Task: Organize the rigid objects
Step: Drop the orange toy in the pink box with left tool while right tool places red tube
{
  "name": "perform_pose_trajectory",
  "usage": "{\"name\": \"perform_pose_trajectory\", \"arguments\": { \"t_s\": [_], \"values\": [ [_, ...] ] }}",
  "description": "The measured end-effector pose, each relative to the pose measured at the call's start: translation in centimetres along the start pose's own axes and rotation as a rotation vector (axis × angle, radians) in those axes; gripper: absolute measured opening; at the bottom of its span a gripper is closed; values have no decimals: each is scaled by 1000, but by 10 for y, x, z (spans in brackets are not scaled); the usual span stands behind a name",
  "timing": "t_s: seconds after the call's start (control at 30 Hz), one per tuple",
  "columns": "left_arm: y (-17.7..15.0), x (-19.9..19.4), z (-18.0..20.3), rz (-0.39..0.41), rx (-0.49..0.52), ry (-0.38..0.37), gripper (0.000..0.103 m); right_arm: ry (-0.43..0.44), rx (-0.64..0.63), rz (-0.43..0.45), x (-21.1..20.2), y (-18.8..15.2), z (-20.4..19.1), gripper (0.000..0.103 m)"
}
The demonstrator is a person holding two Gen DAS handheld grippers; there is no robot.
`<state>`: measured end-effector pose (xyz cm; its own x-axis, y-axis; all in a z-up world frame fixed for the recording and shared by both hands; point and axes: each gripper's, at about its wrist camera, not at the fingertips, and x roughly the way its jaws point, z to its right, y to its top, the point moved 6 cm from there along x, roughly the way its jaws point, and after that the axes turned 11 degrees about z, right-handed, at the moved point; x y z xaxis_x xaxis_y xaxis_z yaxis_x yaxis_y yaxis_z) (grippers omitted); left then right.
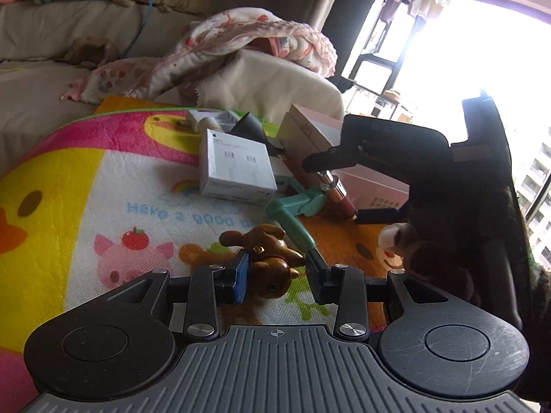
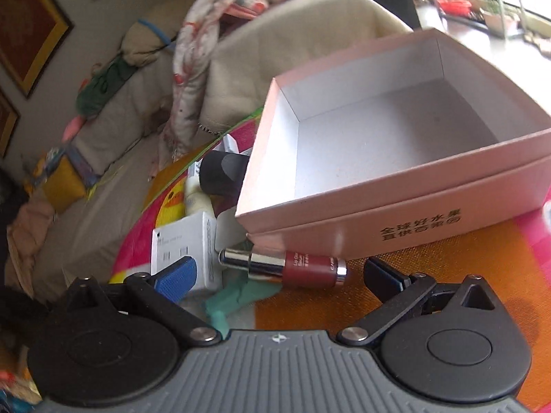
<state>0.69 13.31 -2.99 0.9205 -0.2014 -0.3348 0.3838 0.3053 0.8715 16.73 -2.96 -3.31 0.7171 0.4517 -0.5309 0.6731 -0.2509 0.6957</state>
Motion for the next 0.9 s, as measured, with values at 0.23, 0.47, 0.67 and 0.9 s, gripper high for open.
{"name": "perform_pose_trajectory", "arguments": {
  "t_s": [0.23, 0.47, 0.67, 0.9],
  "values": [
    [-1, -3, -2, 11, -16, 1, 39, 10, -183, -16, -10, -3, -5, 59],
    [0, -4, -1, 11, -12, 6, 39, 13, -359, -39, -43, -15, 2, 31],
    [0, -2, -2, 4, -14, 9, 39, 14, -461, 64, -70, -17, 3, 57],
    [0, -2, -2, 8, -12, 11, 39, -34, -746, 123, -35, -21, -19, 53]
  ]
}}
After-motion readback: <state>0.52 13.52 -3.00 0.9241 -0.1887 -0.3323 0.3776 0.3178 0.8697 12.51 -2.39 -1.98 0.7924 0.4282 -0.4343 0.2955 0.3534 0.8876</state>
